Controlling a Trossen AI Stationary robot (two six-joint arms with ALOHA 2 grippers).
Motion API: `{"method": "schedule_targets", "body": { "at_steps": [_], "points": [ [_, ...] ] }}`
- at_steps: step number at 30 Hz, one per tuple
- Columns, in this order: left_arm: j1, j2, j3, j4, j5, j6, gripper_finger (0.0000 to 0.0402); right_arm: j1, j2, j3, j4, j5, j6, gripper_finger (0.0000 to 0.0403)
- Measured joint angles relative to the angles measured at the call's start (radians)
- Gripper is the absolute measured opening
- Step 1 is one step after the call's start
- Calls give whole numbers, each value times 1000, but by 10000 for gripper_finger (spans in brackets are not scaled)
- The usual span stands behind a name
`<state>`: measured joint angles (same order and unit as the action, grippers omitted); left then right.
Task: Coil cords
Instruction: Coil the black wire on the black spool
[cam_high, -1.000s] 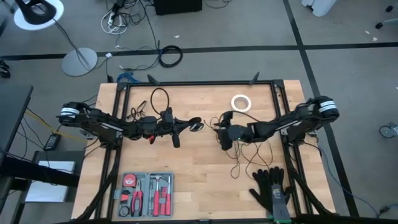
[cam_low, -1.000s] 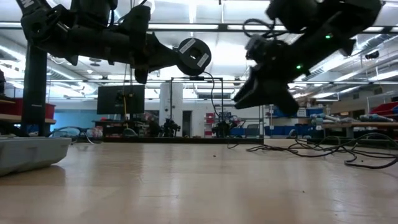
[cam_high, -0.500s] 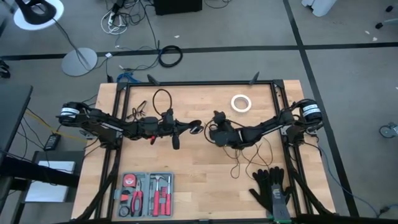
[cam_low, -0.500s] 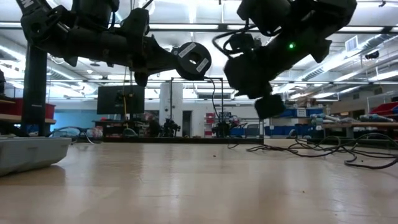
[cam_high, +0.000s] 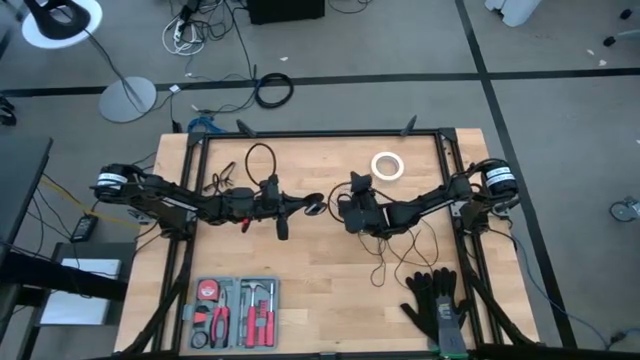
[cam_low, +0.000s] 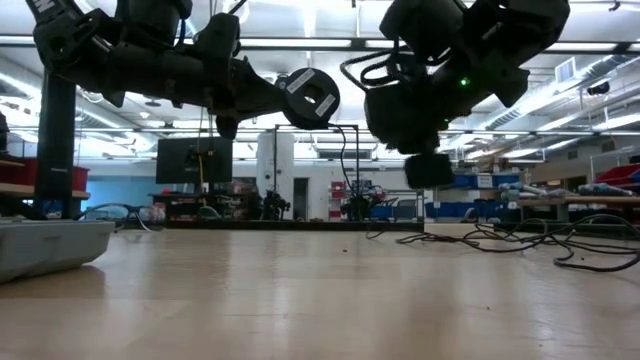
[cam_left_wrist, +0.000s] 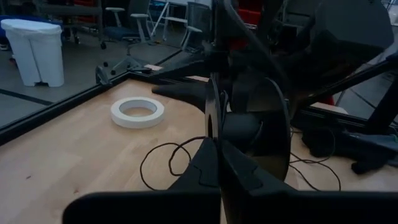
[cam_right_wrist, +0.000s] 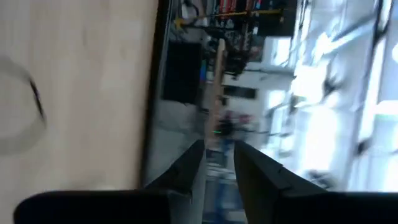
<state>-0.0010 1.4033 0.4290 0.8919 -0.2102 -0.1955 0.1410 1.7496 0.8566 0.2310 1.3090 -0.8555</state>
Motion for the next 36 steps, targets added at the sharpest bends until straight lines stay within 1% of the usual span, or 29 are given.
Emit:
{"method": "schedule_targets", "body": {
  "at_steps": [3, 7, 8, 10, 13, 16, 18, 23, 27, 28, 31, 36],
  "points": [
    [0, 0, 0, 0, 2, 0, 0, -5, 0, 0, 30, -32, 317, 79],
    [0, 0, 0, -1, 14, 0, 0, -6, -24, 0, 36, -38, 739, 79],
    [0, 0, 0, 0, 15, 0, 0, -6, -36, 0, 38, -37, 825, 78],
    [0, 0, 0, -1, 15, 0, 0, -10, -60, 0, 37, -38, 934, 77],
    [0, 0, 0, -2, 15, 0, 0, -17, -121, -26, 38, -65, 992, 77],
    [0, 0, 0, -7, 29, 0, 0, -19, -213, -83, 38, -164, 1017, 71],
    [0, 0, 0, -16, 40, 0, 0, -19, -286, -134, 67, -252, 1041, 63],
    [0, 0, 0, -24, 40, 0, 0, -19, -452, -290, 240, -482, 1095, 44],
    [0, 0, 0, -23, 40, 5, 0, -18, -523, -408, 409, -631, 1154, 34],
    [0, 0, 0, -23, 40, 5, 0, -18, -530, -432, 447, -652, 1162, 33],
    [0, 0, 0, -23, 40, 5, 0, -18, -536, -483, 517, -663, 1195, 32],
    [0, 0, 0, -23, 40, 3, 0, -18, -515, -505, 523, -665, 1307, 34]
  ]
}}
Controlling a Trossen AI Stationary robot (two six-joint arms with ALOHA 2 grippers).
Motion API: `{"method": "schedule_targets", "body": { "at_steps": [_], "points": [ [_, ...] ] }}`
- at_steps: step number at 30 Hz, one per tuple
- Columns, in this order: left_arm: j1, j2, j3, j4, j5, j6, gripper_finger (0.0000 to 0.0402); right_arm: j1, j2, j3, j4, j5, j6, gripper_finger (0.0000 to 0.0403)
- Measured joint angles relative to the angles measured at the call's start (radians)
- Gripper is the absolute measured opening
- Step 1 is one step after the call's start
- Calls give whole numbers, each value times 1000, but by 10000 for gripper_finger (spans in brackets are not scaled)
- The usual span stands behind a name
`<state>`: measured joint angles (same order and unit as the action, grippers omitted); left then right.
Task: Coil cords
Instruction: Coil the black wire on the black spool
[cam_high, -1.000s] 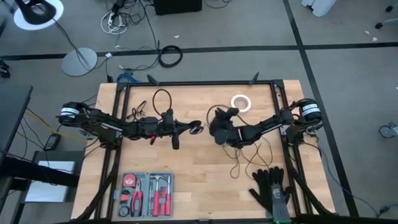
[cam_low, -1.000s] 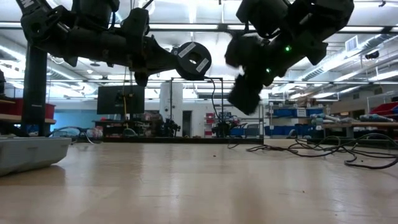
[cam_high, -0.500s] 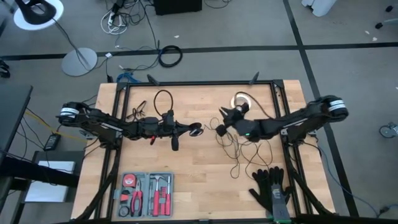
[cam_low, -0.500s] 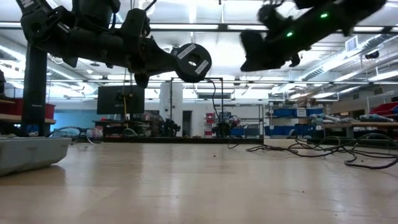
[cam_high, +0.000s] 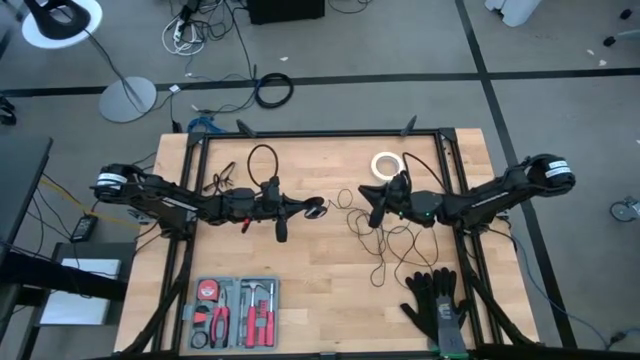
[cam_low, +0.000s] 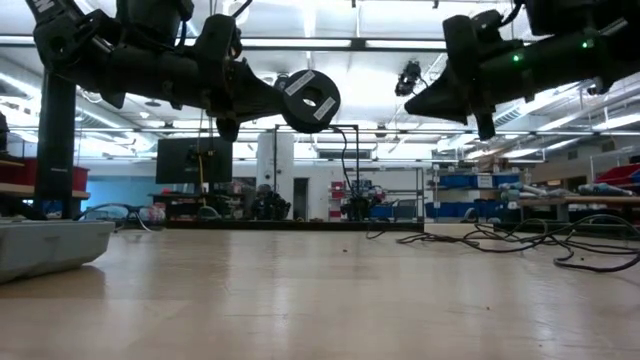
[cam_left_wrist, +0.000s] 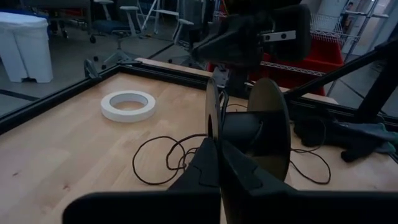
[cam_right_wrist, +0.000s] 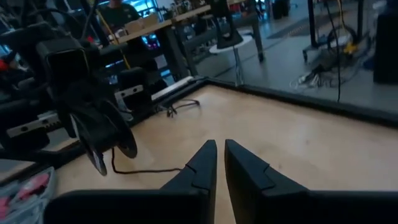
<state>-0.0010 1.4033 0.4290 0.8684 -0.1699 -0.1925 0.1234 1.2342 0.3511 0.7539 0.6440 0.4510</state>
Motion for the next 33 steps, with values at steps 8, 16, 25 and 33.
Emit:
{"method": "schedule_targets", "body": {
  "at_steps": [8, 16, 25, 33],
  "points": [
    [0, 0, 0, 0, 0, -2, 0, -16, 26, 0, -37, -48, 229, 6],
    [0, 0, 0, 0, 0, -2, 0, -90, 28, 0, -152, -181, 422, 1],
    [0, 0, 0, -1, 0, -1, 0, -231, 28, 0, -424, -466, 683, 1],
    [0, 0, 0, -2, 0, -1, 0, -276, 28, 0, -435, -508, 713, 1]
  ]
}}
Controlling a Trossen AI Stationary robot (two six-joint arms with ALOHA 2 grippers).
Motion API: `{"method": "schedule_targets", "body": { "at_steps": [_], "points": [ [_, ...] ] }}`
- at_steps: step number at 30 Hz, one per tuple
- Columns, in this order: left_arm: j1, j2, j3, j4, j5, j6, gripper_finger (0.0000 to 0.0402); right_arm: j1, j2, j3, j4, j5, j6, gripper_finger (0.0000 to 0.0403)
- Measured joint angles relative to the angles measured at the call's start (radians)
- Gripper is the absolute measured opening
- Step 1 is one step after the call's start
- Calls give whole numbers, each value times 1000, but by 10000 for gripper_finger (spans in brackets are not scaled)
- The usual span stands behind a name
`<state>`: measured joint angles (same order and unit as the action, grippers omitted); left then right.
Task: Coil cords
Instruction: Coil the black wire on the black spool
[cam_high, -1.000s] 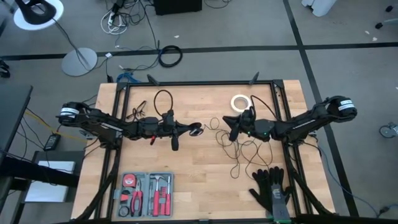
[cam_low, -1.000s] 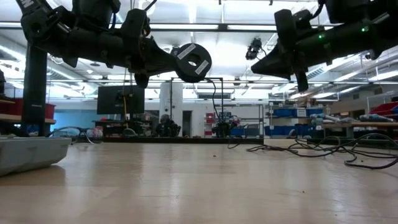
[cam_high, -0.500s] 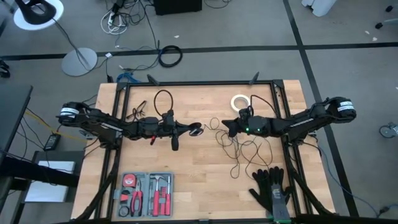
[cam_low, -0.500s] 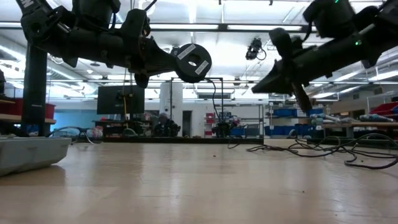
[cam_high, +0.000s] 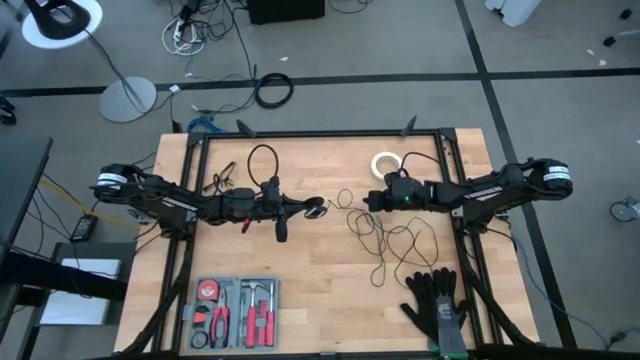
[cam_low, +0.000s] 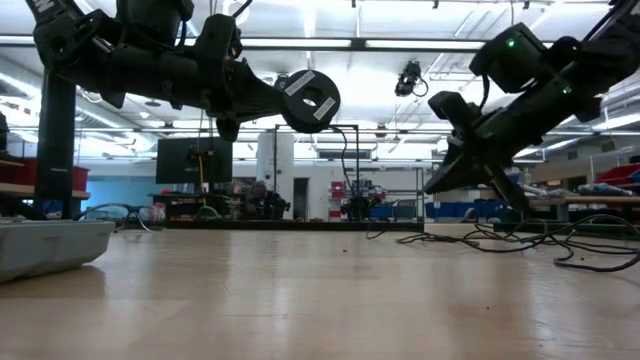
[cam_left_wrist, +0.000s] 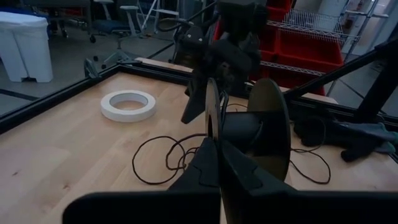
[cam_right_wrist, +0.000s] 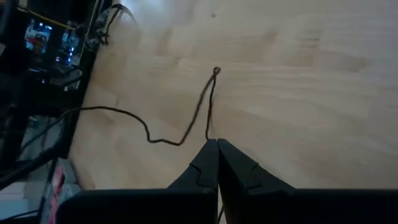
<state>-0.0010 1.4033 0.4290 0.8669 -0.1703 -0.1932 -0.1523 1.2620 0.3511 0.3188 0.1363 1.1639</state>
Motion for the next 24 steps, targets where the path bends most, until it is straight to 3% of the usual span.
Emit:
{"method": "schedule_targets", "body": {
  "at_steps": [6, 24],
  "points": [
    [0, 0, 0, -4, 0, 1, 0, -15, 0, 0, -62, -60, 21, 1],
    [0, 0, 0, -5, 0, -2, 0, -51, 0, 0, -125, -88, 82, 1]
  ]
}}
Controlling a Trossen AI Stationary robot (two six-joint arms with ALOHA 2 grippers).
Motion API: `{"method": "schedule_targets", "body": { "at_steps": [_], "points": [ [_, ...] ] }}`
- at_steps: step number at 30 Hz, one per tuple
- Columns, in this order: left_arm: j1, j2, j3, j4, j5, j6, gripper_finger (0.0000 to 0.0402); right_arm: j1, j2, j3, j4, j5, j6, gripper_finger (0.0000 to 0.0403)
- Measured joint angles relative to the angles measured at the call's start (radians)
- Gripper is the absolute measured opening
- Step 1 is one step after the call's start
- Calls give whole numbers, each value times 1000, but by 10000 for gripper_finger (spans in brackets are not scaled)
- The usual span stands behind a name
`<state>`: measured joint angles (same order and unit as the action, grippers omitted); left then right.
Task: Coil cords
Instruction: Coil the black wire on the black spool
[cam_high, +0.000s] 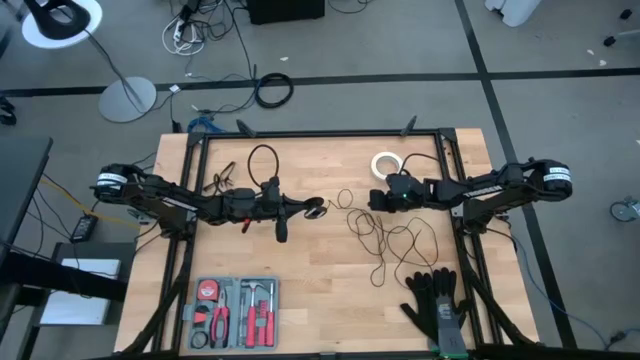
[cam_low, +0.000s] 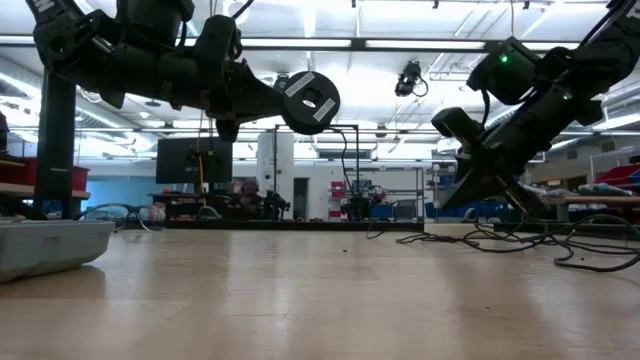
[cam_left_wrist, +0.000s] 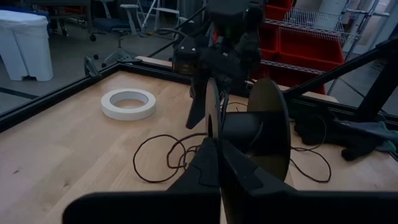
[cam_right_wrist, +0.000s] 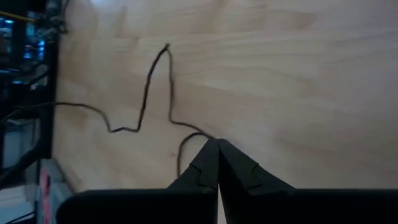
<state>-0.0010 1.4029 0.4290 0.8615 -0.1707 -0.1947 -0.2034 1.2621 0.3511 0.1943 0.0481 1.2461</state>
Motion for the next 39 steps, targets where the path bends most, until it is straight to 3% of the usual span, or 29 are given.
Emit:
{"method": "schedule_targets", "body": {
  "at_steps": [7, 18, 22, 35, 39],
  "points": [
    [0, 0, 0, 0, 0, 0, 0, -14, 0, 16, -53, 0, -13, 0],
    [1, 0, 0, 0, -16, 5, 0, -36, 51, 304, -571, 11, -146, 0],
    [1, 0, 0, 0, -19, 5, 0, -77, 142, 401, -666, 0, -219, 0],
    [1, 0, 0, -5, -22, 7, 0, -148, 594, 724, -892, -179, -422, 0],
    [1, 0, 0, -25, -30, 8, 0, -135, 643, 806, -981, -151, -471, 1]
  ]
}}
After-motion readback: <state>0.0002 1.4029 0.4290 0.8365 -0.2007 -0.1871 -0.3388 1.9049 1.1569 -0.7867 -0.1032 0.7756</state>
